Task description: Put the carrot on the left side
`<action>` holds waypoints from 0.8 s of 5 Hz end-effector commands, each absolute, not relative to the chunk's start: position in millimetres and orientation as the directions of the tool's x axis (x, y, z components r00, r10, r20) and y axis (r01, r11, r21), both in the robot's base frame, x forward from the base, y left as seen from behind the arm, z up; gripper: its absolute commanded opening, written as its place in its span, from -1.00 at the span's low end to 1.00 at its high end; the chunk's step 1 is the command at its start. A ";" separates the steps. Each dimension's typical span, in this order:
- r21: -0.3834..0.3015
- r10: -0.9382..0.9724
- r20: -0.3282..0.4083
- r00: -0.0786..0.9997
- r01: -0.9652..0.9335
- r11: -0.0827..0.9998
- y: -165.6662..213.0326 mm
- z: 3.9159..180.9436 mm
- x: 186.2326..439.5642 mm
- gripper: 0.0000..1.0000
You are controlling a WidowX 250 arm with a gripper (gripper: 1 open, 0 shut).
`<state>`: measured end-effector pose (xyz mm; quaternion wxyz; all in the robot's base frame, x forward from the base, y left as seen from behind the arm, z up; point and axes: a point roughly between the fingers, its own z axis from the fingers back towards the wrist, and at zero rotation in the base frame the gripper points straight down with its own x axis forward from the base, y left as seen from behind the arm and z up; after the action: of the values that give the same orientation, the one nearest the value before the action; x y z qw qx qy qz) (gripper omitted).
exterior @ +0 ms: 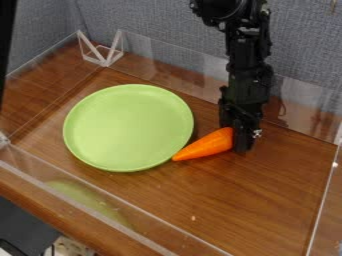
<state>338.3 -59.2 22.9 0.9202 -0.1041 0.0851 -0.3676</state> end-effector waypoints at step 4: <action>-0.238 -0.678 -0.089 0.730 0.645 0.726 -54.6 40.5 329.5 -1.00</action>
<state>325.3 -55.9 25.6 0.9212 -0.1030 0.1062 -0.3599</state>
